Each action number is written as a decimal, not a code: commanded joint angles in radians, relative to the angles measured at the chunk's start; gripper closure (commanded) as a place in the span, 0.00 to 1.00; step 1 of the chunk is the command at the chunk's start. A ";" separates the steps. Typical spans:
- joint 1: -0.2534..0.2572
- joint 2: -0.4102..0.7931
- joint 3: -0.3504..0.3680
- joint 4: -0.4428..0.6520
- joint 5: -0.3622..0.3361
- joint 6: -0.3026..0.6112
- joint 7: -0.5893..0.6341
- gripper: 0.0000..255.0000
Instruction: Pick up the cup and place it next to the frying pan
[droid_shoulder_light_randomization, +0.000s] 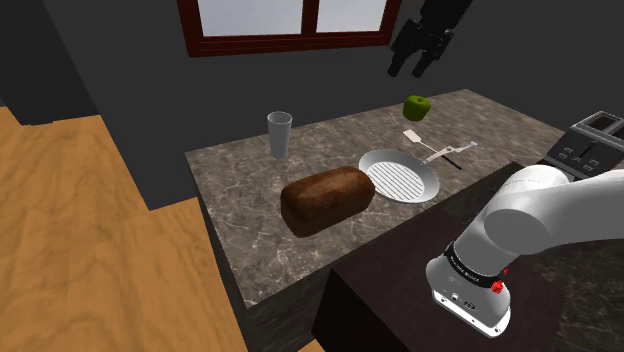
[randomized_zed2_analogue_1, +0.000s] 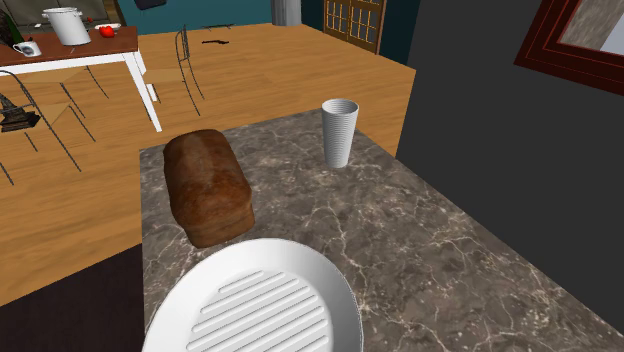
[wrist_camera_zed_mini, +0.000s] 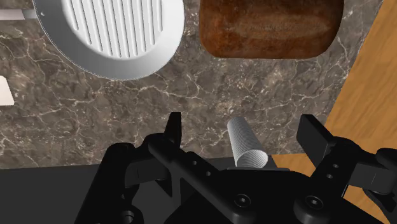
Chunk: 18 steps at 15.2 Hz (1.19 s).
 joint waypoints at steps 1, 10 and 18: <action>0.000 0.000 0.000 0.000 0.000 0.000 0.000 0.00; 0.026 0.387 -0.013 0.174 -0.005 0.105 -0.089 0.00; 0.043 0.737 -0.010 0.413 -0.007 0.121 -0.154 0.00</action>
